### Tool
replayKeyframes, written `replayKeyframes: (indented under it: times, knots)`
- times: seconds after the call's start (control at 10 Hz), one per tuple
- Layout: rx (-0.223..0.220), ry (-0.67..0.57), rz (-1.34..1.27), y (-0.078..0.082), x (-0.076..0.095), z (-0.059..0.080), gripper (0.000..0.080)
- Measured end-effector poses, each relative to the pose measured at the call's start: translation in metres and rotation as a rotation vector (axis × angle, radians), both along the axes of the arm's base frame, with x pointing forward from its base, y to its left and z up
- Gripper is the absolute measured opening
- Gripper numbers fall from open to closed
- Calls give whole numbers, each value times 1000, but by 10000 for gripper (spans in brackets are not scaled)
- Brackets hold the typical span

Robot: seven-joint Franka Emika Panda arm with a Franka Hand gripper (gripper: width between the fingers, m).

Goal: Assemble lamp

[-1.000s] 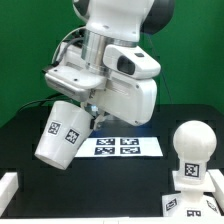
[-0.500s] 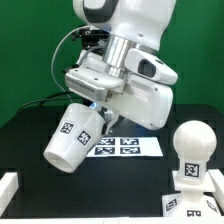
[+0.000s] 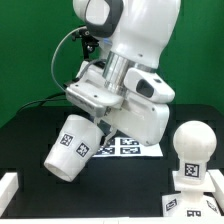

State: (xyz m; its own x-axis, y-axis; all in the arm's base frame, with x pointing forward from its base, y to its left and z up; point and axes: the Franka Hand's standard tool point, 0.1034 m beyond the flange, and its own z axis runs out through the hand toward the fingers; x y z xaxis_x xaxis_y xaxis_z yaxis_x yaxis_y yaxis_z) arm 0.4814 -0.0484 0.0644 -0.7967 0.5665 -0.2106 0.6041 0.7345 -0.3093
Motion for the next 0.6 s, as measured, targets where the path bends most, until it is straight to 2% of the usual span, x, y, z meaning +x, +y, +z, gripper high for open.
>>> replayKeyframes:
  times: [0.3,0.6]
  knots:
    - [1,22,4,3,-4,-12,41]
    - [1,24,3,3,-5,-13,41]
